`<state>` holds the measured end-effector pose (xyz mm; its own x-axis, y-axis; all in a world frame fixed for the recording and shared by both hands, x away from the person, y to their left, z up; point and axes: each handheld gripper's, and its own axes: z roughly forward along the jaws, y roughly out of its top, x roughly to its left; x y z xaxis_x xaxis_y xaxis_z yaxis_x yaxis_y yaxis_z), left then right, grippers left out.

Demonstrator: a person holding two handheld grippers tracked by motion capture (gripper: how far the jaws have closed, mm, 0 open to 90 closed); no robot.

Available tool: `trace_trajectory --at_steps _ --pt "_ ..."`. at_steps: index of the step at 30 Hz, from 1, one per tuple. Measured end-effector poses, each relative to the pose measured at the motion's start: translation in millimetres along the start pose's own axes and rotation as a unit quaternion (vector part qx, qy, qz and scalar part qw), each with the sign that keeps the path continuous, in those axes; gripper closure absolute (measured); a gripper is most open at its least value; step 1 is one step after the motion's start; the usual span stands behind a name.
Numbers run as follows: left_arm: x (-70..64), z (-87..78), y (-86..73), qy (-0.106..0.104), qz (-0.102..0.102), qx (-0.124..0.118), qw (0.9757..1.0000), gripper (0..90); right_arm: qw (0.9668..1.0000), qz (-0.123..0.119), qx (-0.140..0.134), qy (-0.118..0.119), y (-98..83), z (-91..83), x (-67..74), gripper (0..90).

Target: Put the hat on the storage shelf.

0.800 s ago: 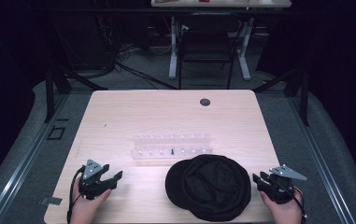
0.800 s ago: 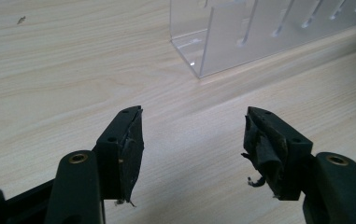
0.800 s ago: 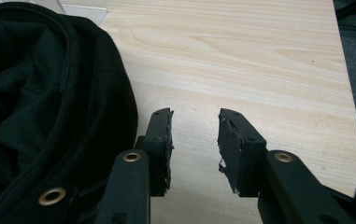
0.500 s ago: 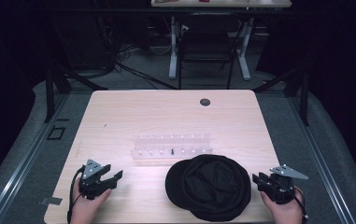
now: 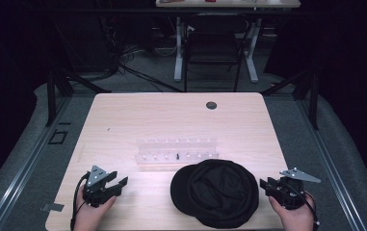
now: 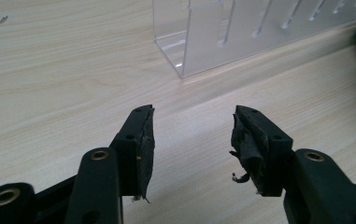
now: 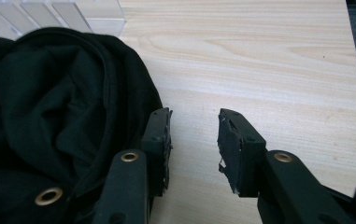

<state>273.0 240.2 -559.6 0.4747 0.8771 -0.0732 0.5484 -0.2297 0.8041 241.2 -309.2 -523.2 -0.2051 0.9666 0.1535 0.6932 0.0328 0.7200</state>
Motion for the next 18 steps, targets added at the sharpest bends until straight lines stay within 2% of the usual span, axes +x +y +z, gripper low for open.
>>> trace_trajectory --at_steps 4,7,9,10,11,12,13,15,17,18 --pt "-1.0 -0.8 0.2 0.0 0.0 -0.001 1.0 49.3 0.9998 0.013 0.011 0.005 8.0 -5.0 -2.1 64.6" --pt "-1.7 -0.6 0.7 -0.002 0.003 -0.001 1.0 49.5 0.9984 0.021 0.046 0.025 18.1 -6.7 -3.4 65.4" --pt "-2.3 0.1 0.8 -0.002 0.002 0.002 1.0 49.9 0.9979 0.018 0.055 0.027 20.7 -7.3 -3.5 65.4" --pt "-2.4 0.2 0.8 -0.002 0.002 0.004 1.0 49.9 0.9966 0.016 0.076 0.028 27.6 -8.5 -0.3 65.6" --pt "-2.4 0.2 0.8 -0.002 0.002 0.004 1.0 49.9 0.9966 0.016 0.076 0.028 27.6 -8.5 -0.3 65.6" --pt "-2.4 0.0 0.6 0.0 0.002 0.003 1.0 49.9 0.9943 0.003 0.104 0.026 35.1 -7.6 3.4 65.3" --pt "-1.9 -0.4 0.7 0.001 0.003 0.002 1.0 49.9 0.9943 0.003 0.104 0.026 35.1 -7.6 3.4 65.3" --pt "-1.0 -2.0 0.6 0.002 0.001 0.002 1.0 49.9 0.9923 -0.008 0.121 0.025 40.4 -6.7 6.5 64.4" --pt "0.1 -2.4 0.1 0.003 -0.004 -0.001 1.0 49.9 0.9894 -0.006 0.142 0.033 46.9 -5.1 10.3 64.0" --pt "0.1 -2.4 0.1 0.003 -0.004 -0.001 1.0 49.9 0.9894 -0.006 0.142 0.033 46.9 -5.1 10.3 64.0"
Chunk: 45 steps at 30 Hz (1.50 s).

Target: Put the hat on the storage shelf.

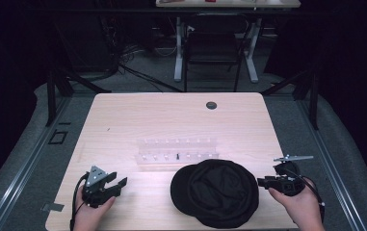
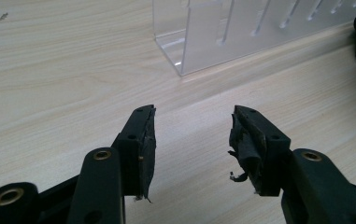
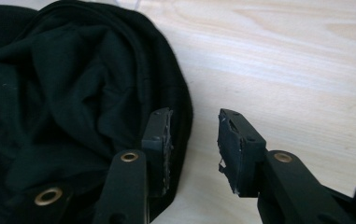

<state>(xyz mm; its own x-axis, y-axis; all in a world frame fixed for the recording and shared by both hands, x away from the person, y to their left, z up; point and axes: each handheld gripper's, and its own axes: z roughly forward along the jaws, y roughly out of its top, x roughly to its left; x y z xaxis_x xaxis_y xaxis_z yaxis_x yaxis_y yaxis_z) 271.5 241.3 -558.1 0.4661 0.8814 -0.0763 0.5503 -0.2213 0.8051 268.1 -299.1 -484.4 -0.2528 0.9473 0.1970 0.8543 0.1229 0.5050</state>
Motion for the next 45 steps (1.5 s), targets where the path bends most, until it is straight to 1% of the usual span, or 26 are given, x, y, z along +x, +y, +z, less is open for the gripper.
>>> trace_trajectory --at_steps 2,4,6,8,12,15,17,18,20,23,24,25,26,27,28,31,32,34,35,38,39,40,41,42,44,45 --pt "0.2 0.4 -0.4 0.002 -0.002 0.001 1.0 49.9 0.9998 -0.004 0.018 0.007 5.1 0.5 2.2 64.1" --pt "0.0 0.2 -0.4 0.001 -0.001 0.002 1.0 49.8 0.9997 -0.003 0.022 0.012 6.2 1.3 2.6 64.2" --pt "-0.7 -0.2 -0.6 0.001 -0.001 0.001 1.0 49.8 0.9991 0.006 0.036 0.019 10.7 3.1 3.3 64.7" --pt "-0.8 -0.2 -0.6 0.001 0.0 0.001 1.0 49.8 0.9989 0.004 0.04 0.022 11.7 3.8 3.0 64.8" --pt "-0.4 0.1 -0.8 0.002 0.001 0.003 1.0 49.8 0.9982 0.0 0.058 0.014 16.5 9.2 3.5 66.1" --pt "-0.5 0.0 -0.8 0.001 0.0 0.002 1.0 49.8 0.9976 0.004 0.067 0.016 19.0 13.5 2.9 67.1" --pt "-0.5 0.1 -0.8 0.001 0.001 0.003 1.0 49.7 0.9963 0.003 0.084 0.013 20.7 16.2 0.9 67.8" --pt "-0.5 0.1 -1.0 0.002 0.001 0.004 1.0 49.7 0.9968 0.01 0.078 0.014 20.3 18.7 0.7 67.7" --pt "-0.2 -0.4 -1.4 0.003 0.001 0.007 1.0 49.7 0.9945 0.014 0.101 0.024 22.4 21.8 -2.5 69.1" --pt "0.4 -1.1 -1.8 0.002 0.0 0.006 1.0 49.7 0.9937 0.018 0.107 0.027 23.3 24.6 -4.1 69.9" --pt "0.6 -1.7 -2.2 0.002 -0.002 0.005 1.0 49.7 0.9926 0.023 0.116 0.031 24.7 27.0 -5.5 70.9" --pt "0.6 -1.7 -2.2 0.002 -0.002 0.005 1.0 49.7 0.9926 0.023 0.116 0.031 24.7 27.0 -5.5 70.9" --pt "1.2 -2.2 -2.4 0.003 0.0 0.006 1.0 49.7 0.9915 0.022 0.124 0.033 26.1 28.3 -5.9 71.9" --pt "1.2 -2.2 -2.4 0.003 0.0 0.006 1.0 49.7 0.9915 0.022 0.124 0.033 26.1 28.3 -5.9 71.9" --pt "1.0 -2.5 -2.7 0.004 -0.002 0.007 1.0 49.7 0.9905 0.024 0.13 0.039 27.4 30.6 -5.5 73.0" --pt "0.7 -2.6 -3.0 0.004 -0.001 0.007 1.0 49.7 0.9895 0.023 0.138 0.038 28.6 32.0 -5.3 73.0" --pt "0.6 -2.6 -3.1 0.005 -0.001 0.007 1.0 49.7 0.9896 0.028 0.135 0.041 28.4 33.8 -4.9 72.9" --pt "0.6 -2.7 -3.3 0.005 -0.001 0.008 1.0 49.6 0.9876 0.028 0.148 0.044 29.5 35.1 -6.5 72.8" --pt "0.7 -2.7 -3.3 0.005 -0.001 0.008 1.0 49.7 0.9883 0.035 0.141 0.047 28.5 36.7 -6.3 72.6" --pt "0.9 -2.6 -3.6 0.005 -0.002 0.007 1.0 49.7 0.9852 0.028 0.162 0.05 29.9 37.3 -8.1 72.1" --pt "0.9 -2.6 -3.6 0.005 -0.002 0.007 1.0 49.6 0.9864 0.04 0.152 0.049 28.5 39.3 -6.6 72.3" --pt "0.9 -2.6 -3.6 0.005 -0.002 0.007 1.0 49.7 0.9834 0.025 0.172 0.053 30.6 38.5 -8.8 72.5" --pt "0.9 -2.7 -3.6 0.006 -0.002 0.007 1.0 49.6 0.985 0.041 0.158 0.055 28.6 40.8 -7.4 72.9" --pt "1.0 -2.8 -3.5 0.006 -0.002 0.006 1.0 49.7 0.9846 0.043 0.159 0.057 28.4 41.6 -7.9 73.0" --pt "1.0 -2.9 -3.5 0.007 -0.002 0.006 1.0 49.7 0.9823 0.036 0.173 0.062 29.1 42.3 -10.2 73.2" --pt "1.0 -2.9 -3.6 0.007 -0.002 0.006 1.0 49.7 0.9823 0.038 0.173 0.061 28.6 43.3 -10.8 73.1"
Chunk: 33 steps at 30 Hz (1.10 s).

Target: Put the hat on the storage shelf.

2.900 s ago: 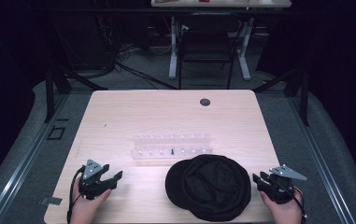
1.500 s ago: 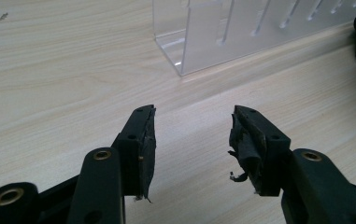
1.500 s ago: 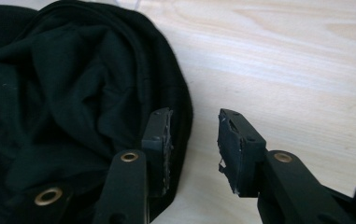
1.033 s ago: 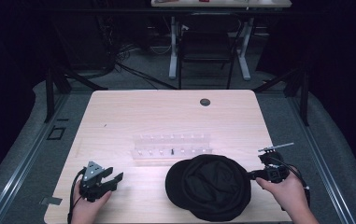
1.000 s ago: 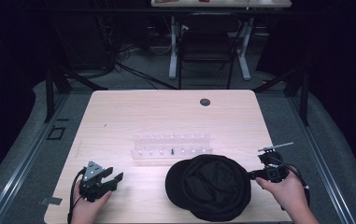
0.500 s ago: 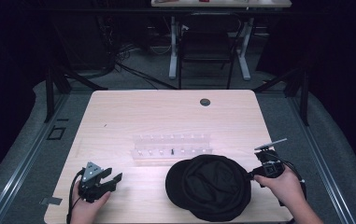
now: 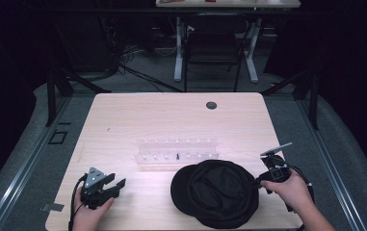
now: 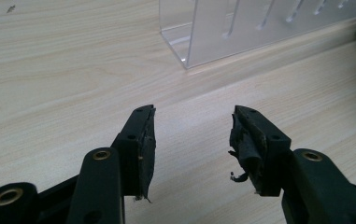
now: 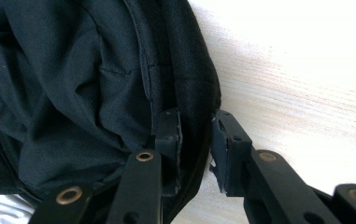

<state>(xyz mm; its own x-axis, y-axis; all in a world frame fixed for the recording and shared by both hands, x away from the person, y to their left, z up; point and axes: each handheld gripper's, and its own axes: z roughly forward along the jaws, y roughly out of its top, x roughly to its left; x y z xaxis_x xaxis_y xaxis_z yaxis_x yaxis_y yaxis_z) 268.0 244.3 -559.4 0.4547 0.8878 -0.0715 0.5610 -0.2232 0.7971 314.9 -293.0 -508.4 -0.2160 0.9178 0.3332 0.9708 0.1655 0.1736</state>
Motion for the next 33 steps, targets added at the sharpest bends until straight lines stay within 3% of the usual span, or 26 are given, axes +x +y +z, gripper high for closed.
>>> trace_trajectory --at_steps 1,8,9,11,23,26,27,28,29,30,33 --pt "0.1 0.0 0.0 0.0 0.0 0.0 1.0 49.6 0.9999 0.01 -0.008 0.004 -0.6 1.6 0.4 73.1" --pt "0.1 0.1 -0.1 0.001 0.0 0.0 1.0 49.7 0.9996 0.001 0.013 0.024 1.1 0.5 -2.8 81.8" --pt "0.0 0.0 -0.1 0.001 0.0 0.0 1.0 49.7 0.9996 0.009 0.002 0.027 0.1 1.4 -1.8 82.9" --pt "0.0 -0.2 0.0 0.001 0.0 0.0 1.0 49.7 0.9995 0.006 0.007 0.031 0.5 -0.1 -1.8 84.5" --pt "-0.2 -0.3 0.2 0.002 0.0 0.0 1.0 49.7 0.9997 0.001 -0.008 0.024 -1.1 -8.0 4.8 87.3" --pt "-0.2 -0.5 0.1 0.002 -0.001 0.0 1.0 49.7 0.9998 -0.006 0.002 0.02 -0.1 -12.2 6.5 87.3" --pt "-0.2 -0.2 -0.1 0.001 -0.003 -0.002 1.0 49.7 0.9998 0.003 -0.011 0.018 -1.1 -11.6 8.7 87.2" --pt "-0.1 -0.1 -0.2 0.002 -0.003 -0.002 1.0 49.7 0.9997 -0.016 0.008 0.016 0.6 -15.5 7.9 87.3" --pt "-0.1 -0.2 -0.2 0.002 -0.003 -0.002 1.0 49.7 0.9997 -0.017 0.006 0.016 0.7 -15.9 8.8 87.6" --pt "-0.1 -0.1 -0.2 0.002 -0.003 -0.002 1.0 49.7 0.9997 -0.007 -0.01 0.022 -0.6 -14.6 10.8 87.8" --pt "-0.1 -0.3 -0.1 0.002 -0.003 -0.002 1.0 49.7 0.9997 -0.006 -0.008 0.024 0.5 -17.2 11.5 87.9"
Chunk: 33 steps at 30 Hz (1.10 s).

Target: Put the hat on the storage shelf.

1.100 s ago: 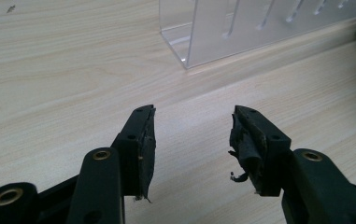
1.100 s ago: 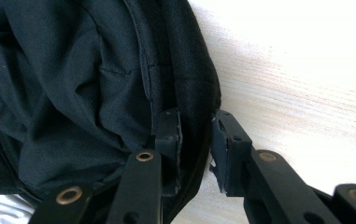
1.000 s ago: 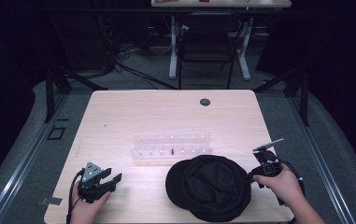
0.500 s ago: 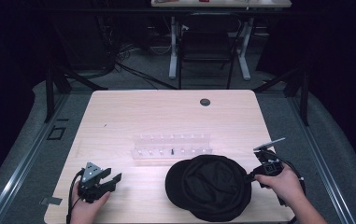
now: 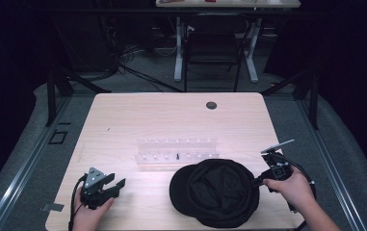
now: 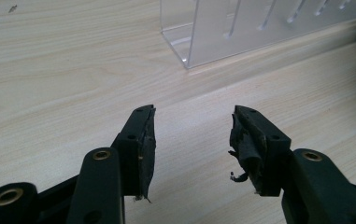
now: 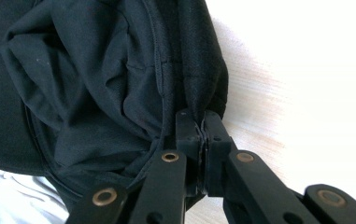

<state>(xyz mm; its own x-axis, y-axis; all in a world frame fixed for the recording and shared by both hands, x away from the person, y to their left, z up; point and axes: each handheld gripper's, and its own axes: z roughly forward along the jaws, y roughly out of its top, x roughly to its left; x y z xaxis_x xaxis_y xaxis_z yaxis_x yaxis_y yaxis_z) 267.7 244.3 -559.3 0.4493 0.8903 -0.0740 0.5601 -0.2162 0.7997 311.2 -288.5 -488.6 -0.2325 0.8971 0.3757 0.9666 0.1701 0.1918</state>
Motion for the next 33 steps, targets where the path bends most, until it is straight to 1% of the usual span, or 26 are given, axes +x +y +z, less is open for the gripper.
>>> trace_trajectory --at_steps 1,2,4,5,6,7,9,11,12,13,14,16,17,18,19,20,21,22,23,25,26,27,28,31,32,33 --pt "0.1 0.0 0.0 0.0 0.0 0.0 1.0 49.7 1.0 0.002 -0.004 0.003 0.2 -0.5 -0.1 88.0" --pt "0.2 0.2 -0.1 0.0 -0.001 0.0 1.0 49.7 1.0 0.001 0.005 0.002 0.8 -2.4 -0.8 88.0" --pt "0.4 0.3 -0.1 0.0 0.0 0.001 1.0 49.7 0.9999 0.012 -0.001 0.006 0.7 -2.4 -0.2 88.0" --pt "0.5 0.4 -0.2 0.0 0.0 0.001 1.0 49.7 0.9999 0.012 0.0 0.008 0.7 -3.1 -0.4 88.0" --pt "0.3 0.5 -0.3 0.0 -0.002 0.001 1.0 49.7 0.9999 0.007 0.005 0.011 1.3 -4.6 -1.2 87.9" --pt "0.2 0.6 -0.3 0.0 -0.001 0.001 1.0 49.7 0.9998 0.01 0.002 0.018 1.0 -5.2 -1.2 88.0" --pt "0.3 0.6 -0.3 0.0 0.001 0.001 1.0 49.7 0.9996 0.017 -0.005 0.022 0.4 -7.2 0.5 88.0" --pt "0.0 0.5 -0.1 0.0 0.0 0.002 1.0 49.7 0.9993 0.014 0.0 0.035 0.7 -11.1 0.5 88.1" --pt "0.0 0.5 -0.1 0.0 0.0 0.002 1.0 49.7 0.9991 0.021 -0.006 0.037 0.2 -12.2 2.1 88.1" --pt "0.0 0.5 -0.1 0.0 0.0 0.002 1.0 49.7 0.999 0.02 -0.002 0.039 0.6 -14.6 3.3 88.1" --pt "0.0 0.5 -0.2 0.0 -0.001 0.002 1.0 49.7 0.9989 0.021 -0.008 0.04 0.4 -16.1 5.0 88.1" --pt "0.2 0.6 -0.3 0.0 -0.002 0.0 1.0 49.7 0.999 0.007 -0.001 0.044 1.6 -21.1 7.0 88.1" --pt "0.4 0.5 -0.3 0.0 -0.003 0.001 1.0 49.7 0.9989 0.014 -0.009 0.044 1.3 -22.0 10.1 88.2" --pt "0.7 0.3 -0.3 0.0 -0.003 0.001 1.0 49.7 0.9988 0.011 -0.01 0.046 1.5 -23.7 11.8 88.1" --pt "0.8 0.1 -0.3 0.0 -0.003 0.001 1.0 49.7 0.9987 -0.008 0.008 0.049 3.3 -27.7 11.4 88.2" --pt "0.9 0.0 -0.3 0.0 -0.003 0.001 1.0 49.7 0.9985 0.002 -0.007 0.054 2.4 -27.8 14.0 88.2" --pt "0.8 -0.1 -0.3 0.001 -0.003 0.001 1.0 49.7 0.9983 0.007 -0.013 0.056 2.4 -29.4 16.3 88.2" --pt "0.8 -0.1 -0.3 0.001 -0.003 0.001 1.0 49.7 0.9979 0.011 -0.016 0.062 2.6 -31.3 17.9 88.3" --pt "0.8 0.0 -0.4 0.002 -0.003 0.0 1.0 49.7 0.9972 0.006 -0.014 0.073 3.4 -34.0 17.9 88.3" --pt "1.1 -0.2 -0.3 0.003 -0.002 0.001 1.0 49.7 0.9969 0.007 -0.015 0.077 3.8 -35.8 19.0 88.3" --pt "1.0 -0.2 -0.3 0.003 -0.003 0.0 1.0 49.7 0.9954 0.012 -0.021 0.092 4.1 -38.8 21.2 88.3" --pt "1.1 -0.3 -0.3 0.003 -0.003 0.0 1.0 49.6 0.995 0.014 -0.021 0.096 4.6 -41.1 23.0 88.4" --pt "1.2 -0.6 -0.1 0.002 -0.002 0.001 1.0 49.7 0.9946 0.02 -0.028 0.098 4.4 -42.6 25.5 88.4" --pt "1.2 -0.5 -0.4 0.002 -0.002 0.001 1.0 49.7 0.9933 0.015 -0.03 0.111 5.3 -48.2 29.9 88.5" --pt "1.4 -0.6 -0.4 0.002 0.0 0.003 1.0 49.7 0.9926 0.005 -0.029 0.118 6.1 -49.8 29.6 88.5" --pt "1.0 -0.5 -0.5 0.001 -0.002 0.001 1.0 49.7 0.9918 0.009 -0.034 0.123 6.3 -50.4 30.9 88.5"
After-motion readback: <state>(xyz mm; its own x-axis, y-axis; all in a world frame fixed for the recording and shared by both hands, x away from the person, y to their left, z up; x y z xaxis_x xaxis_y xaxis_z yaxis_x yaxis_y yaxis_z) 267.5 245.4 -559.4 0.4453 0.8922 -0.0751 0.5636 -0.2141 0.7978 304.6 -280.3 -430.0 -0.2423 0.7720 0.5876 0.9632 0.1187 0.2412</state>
